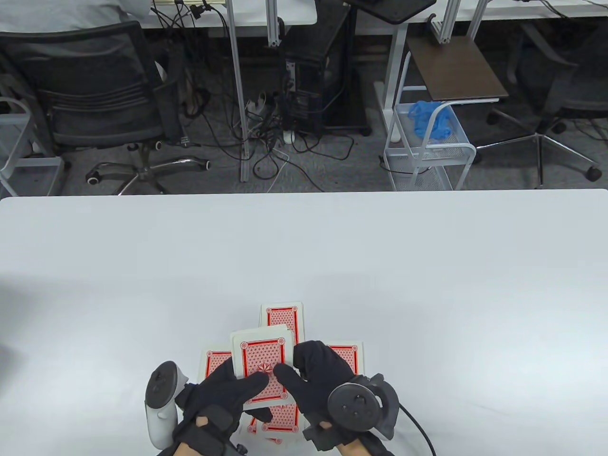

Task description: Four-player card dealing with fan arrangement

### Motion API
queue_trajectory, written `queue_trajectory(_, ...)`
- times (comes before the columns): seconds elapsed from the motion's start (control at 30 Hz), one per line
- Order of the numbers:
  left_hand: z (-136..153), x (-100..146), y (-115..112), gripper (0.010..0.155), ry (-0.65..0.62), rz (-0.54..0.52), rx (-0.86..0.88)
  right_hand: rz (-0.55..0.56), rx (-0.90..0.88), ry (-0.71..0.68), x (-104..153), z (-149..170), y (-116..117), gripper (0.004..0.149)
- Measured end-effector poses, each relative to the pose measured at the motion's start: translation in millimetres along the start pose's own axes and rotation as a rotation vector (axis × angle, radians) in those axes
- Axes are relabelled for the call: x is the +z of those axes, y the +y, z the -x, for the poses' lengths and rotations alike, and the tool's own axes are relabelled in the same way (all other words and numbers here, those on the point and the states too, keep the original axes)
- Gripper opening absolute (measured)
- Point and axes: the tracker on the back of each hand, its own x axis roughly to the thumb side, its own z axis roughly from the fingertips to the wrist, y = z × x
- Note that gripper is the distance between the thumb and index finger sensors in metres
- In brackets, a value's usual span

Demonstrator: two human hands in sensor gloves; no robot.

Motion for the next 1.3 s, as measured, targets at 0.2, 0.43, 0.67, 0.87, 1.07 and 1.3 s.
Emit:
queue_trajectory(0.2,3.8,-1.7,3.5,0.05,0.007,0.042,0.093,-0.016,-0.169,0.013,-2.0,5.8,0.8,0.043)
queue_trajectory(0.43,1.5,-1.3,11.5,0.051,0.008,0.036,0.173,-0.041,-0.514,0.08,-1.4,27.5,3.2,0.042)
queue_trajectory(0.67,-17.0,13.5,55.7,0.05,-0.064,-0.175,0.13,0.133,-0.493,0.222,7.0,44.7,-3.8,0.037)
queue_trajectory(0.87,-43.3,37.9,91.7,0.05,-0.168,-0.352,0.059,-0.193,-0.341,0.456,5.0,41.4,14.9,0.038)
queue_trajectory(1.07,-54.4,49.2,101.0,0.05,-0.232,-0.373,0.097,-0.484,-0.117,0.403,-21.3,1.9,72.0,0.039)
queue_trajectory(1.3,-53.9,51.1,105.0,0.05,-0.217,-0.42,0.048,-0.616,0.268,0.418,-53.3,-29.7,143.5,0.041)
